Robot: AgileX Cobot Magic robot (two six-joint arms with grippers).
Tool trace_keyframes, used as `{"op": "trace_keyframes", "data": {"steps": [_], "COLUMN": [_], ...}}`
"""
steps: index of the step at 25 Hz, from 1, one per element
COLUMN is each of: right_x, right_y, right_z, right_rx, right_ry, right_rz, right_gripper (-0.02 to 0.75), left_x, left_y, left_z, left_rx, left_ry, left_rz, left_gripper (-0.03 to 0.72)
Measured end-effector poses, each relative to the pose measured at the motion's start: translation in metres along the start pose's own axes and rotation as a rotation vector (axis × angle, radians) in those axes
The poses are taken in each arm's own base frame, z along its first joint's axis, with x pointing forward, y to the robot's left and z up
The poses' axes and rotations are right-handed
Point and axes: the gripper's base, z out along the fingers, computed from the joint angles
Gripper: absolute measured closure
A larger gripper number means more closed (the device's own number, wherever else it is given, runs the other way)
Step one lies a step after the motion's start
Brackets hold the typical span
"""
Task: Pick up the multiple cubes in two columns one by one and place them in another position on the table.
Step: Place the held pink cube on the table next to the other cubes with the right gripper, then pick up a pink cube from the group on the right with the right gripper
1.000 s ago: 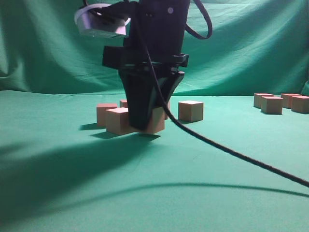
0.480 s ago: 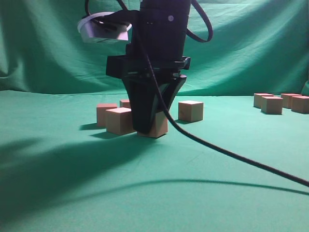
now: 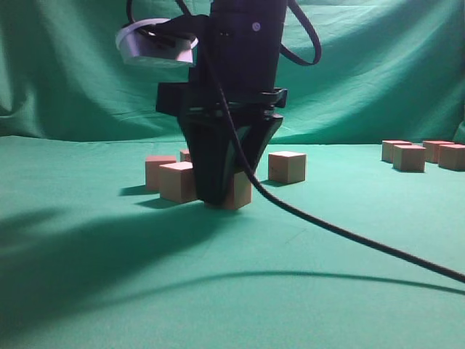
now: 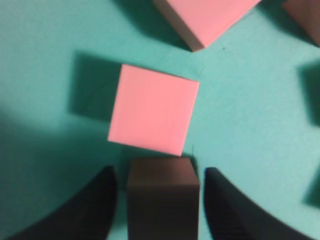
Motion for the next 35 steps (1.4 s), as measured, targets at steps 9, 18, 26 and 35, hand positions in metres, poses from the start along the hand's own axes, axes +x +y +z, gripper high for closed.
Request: {"op": "trace_keyframes", "data": {"steps": [9,18,26,35], "right_x": [-0.005,-0.002,0.072,0.113], "right_y": [-0.003,-0.042,-0.148,-0.207], "right_z": [-0.042,-0.12,-0.146,-0.118], "right_rx": [0.008,0.311,0.412,0.269], "right_ry": [0.069,0.025,0.026,-0.059], "right_rz": [0.015,0.141,0.61,0.91], "right_gripper": [0.169,0.144,0.144,0.144], "left_x": [0.0,0.0,0.0,0.0], "left_y": [0.0,0.0,0.0,0.0], "left_z": [0.0,0.0,0.0,0.0], "left_rx": [0.0,0.0,0.0,0.0], "left_ry": [0.0,0.0,0.0,0.0], "left_rz": [0.0,0.0,0.0,0.0], "left_gripper": [0.688,0.688,0.688,0.688]}}
